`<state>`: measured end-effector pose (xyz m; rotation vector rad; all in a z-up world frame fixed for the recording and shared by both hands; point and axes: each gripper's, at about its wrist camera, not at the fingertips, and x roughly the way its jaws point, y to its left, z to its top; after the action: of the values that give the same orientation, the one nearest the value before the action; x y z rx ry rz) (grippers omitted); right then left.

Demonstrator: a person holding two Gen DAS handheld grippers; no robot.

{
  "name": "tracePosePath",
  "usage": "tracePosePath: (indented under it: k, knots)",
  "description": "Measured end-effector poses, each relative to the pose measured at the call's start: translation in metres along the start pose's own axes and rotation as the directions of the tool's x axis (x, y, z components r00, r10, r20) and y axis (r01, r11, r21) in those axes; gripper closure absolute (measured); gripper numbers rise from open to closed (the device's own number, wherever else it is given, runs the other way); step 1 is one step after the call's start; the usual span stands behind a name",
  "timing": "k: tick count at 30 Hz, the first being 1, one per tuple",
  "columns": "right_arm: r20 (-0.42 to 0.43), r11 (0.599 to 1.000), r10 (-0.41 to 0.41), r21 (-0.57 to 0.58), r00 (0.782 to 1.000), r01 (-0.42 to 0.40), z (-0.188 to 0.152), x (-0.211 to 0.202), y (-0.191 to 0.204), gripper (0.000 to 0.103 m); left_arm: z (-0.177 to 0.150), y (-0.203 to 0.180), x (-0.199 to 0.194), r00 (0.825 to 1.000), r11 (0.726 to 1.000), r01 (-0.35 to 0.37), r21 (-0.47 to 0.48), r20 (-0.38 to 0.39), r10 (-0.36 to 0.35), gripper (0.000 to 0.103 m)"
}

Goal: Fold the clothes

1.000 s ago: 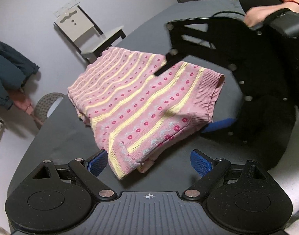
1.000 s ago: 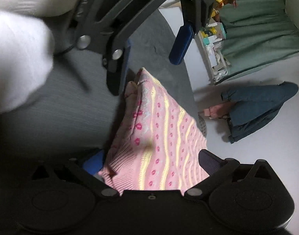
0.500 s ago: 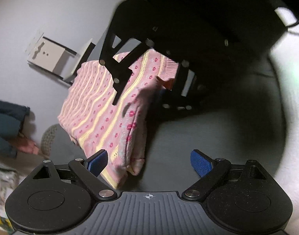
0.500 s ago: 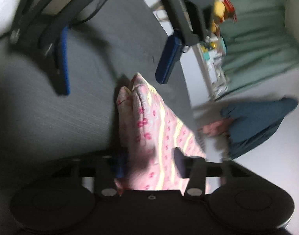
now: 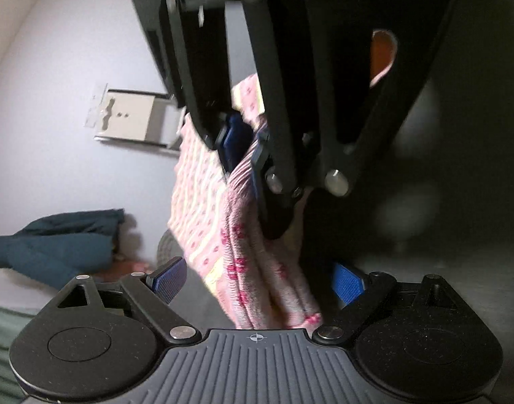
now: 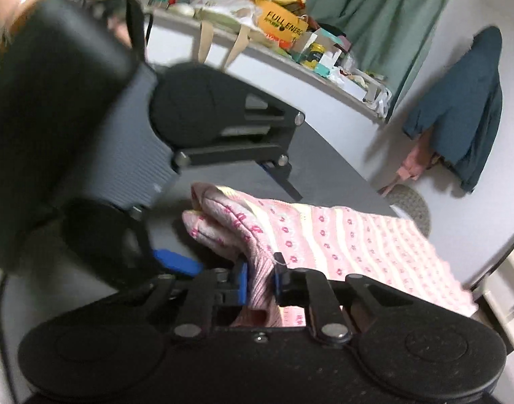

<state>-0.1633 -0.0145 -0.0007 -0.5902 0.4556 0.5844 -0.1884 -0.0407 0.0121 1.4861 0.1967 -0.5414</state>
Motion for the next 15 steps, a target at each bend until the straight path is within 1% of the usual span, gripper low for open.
tracePosePath:
  k: [1, 2, 3, 4, 5, 6, 7, 8, 9, 10, 11, 13, 14, 15]
  knots:
    - [0.007, 0.999, 0.019, 0.039, 1.000, -0.019, 0.000, -0.001, -0.004, 0.089, 0.001, -0.001, 0.002, 1.000, 1.000, -0.012, 0.012, -0.001, 0.012, 0.015]
    - [0.007, 0.995, 0.038, 0.087, 0.999, -0.039, 0.000, -0.003, -0.010, 0.089, 0.002, -0.004, 0.004, 1.000, 0.999, -0.024, 0.030, -0.004, 0.025, 0.021]
    - [0.008, 0.989, 0.057, 0.133, 0.998, -0.057, -0.001, -0.004, -0.016, 0.089, 0.003, -0.006, 0.005, 0.999, 0.998, -0.036, 0.048, -0.007, 0.036, 0.037]
    - [0.015, 0.984, 0.063, 0.165, 0.998, -0.065, -0.001, -0.004, -0.020, 0.089, 0.004, -0.008, 0.007, 0.999, 0.998, -0.032, 0.061, -0.013, 0.033, 0.052]
    - [0.023, 0.975, 0.080, 0.206, 0.997, -0.083, -0.002, -0.004, -0.027, 0.089, 0.005, -0.010, 0.009, 0.999, 0.997, -0.026, 0.071, -0.021, 0.028, 0.059]
    - [0.032, 0.964, 0.096, 0.247, 0.995, -0.101, -0.003, -0.003, -0.034, 0.089, 0.007, -0.009, 0.011, 0.999, 0.999, 0.001, 0.050, -0.038, 0.001, 0.071]
    - [0.042, 0.951, 0.111, 0.287, 0.993, -0.119, -0.004, -0.003, -0.041, 0.089, 0.009, -0.006, 0.014, 0.998, 1.000, 0.025, 0.006, -0.056, -0.025, 0.076]
    - [0.048, 0.937, 0.130, 0.320, 0.990, -0.139, -0.005, -0.002, -0.046, 0.089, 0.011, -0.002, 0.014, 0.997, 0.999, 0.041, -0.034, -0.059, -0.043, 0.079]
    - [0.049, 0.933, 0.134, 0.331, 0.990, -0.143, -0.006, 0.001, -0.049, 0.089, 0.013, 0.003, 0.014, 0.996, 0.996, 0.058, -0.074, -0.062, -0.062, 0.084]
    - [0.048, 0.935, 0.128, 0.327, 0.991, -0.137, -0.007, 0.001, -0.049, 0.089, 0.015, 0.007, 0.015, 0.995, 0.991, 0.074, -0.113, -0.063, -0.081, 0.086]
    - [0.039, 0.948, 0.104, 0.300, 0.994, -0.111, -0.008, 0.002, -0.046, 0.086, 0.016, 0.012, 0.015, 0.993, 0.986, 0.090, -0.143, -0.068, -0.101, 0.086]
    - [0.023, 0.968, 0.053, 0.244, 0.998, -0.057, -0.009, 0.004, -0.041, 0.055, 0.018, 0.023, 0.016, 0.987, 0.968, 0.122, -0.219, -0.075, -0.141, 0.087]
    - [0.022, 0.978, 0.006, 0.208, 1.000, -0.011, -0.010, 0.003, -0.035, 0.023, 0.018, 0.029, 0.017, 0.984, 0.956, 0.136, -0.260, -0.075, -0.160, 0.087]
    - [0.022, 0.985, -0.040, 0.172, 0.999, 0.035, -0.011, 0.002, -0.029, 0.013, 0.019, 0.034, 0.017, 0.982, 0.944, 0.144, -0.298, -0.074, -0.173, 0.087]
